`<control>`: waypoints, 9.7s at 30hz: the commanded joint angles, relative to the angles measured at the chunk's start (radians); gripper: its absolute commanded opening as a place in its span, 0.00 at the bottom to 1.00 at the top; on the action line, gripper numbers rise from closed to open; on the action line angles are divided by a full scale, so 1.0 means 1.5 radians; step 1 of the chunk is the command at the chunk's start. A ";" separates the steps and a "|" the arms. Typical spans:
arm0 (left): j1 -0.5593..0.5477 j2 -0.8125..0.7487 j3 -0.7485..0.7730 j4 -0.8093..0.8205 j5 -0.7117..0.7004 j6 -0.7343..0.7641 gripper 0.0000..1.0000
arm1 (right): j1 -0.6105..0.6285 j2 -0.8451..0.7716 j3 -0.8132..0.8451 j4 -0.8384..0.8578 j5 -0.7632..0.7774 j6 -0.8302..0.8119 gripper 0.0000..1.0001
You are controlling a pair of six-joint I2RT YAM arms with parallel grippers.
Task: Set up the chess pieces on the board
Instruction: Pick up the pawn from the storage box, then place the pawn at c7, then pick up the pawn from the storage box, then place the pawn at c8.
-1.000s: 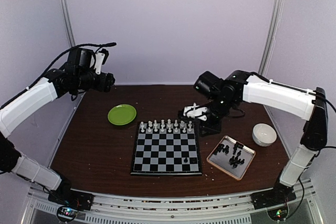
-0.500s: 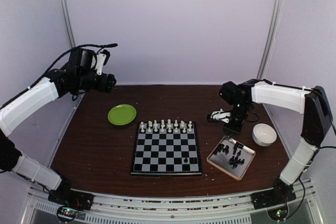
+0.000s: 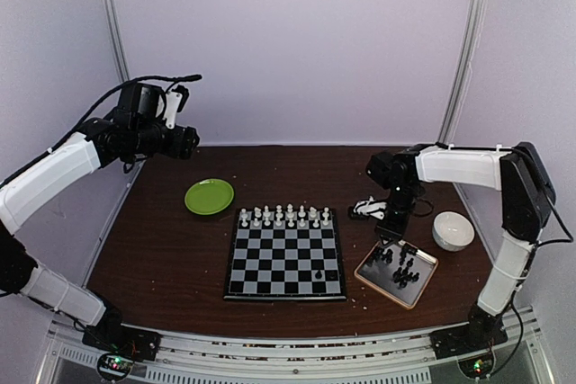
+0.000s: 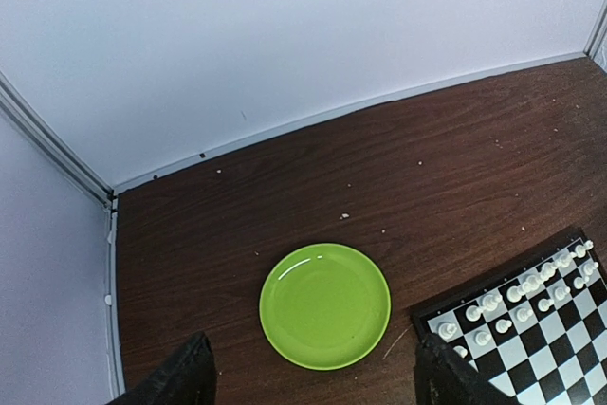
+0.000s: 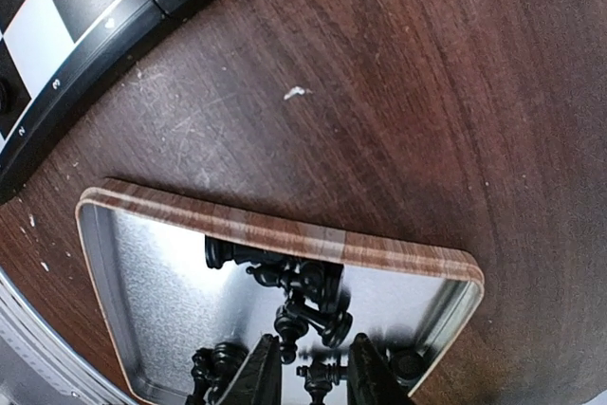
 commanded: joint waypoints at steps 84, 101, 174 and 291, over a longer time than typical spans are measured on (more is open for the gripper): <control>-0.002 0.022 0.006 0.020 0.026 -0.009 0.73 | 0.296 0.139 0.323 -0.081 -0.027 0.015 0.04; -0.001 0.019 0.006 0.020 0.025 -0.009 0.73 | 0.326 0.217 0.347 -0.100 -0.037 0.015 0.05; -0.002 0.020 0.006 0.020 0.027 -0.008 0.74 | 0.326 0.132 0.348 -0.108 -0.034 0.025 0.27; -0.002 0.022 0.011 0.016 0.048 -0.016 0.74 | 0.396 0.126 0.308 -0.133 -0.019 0.024 0.06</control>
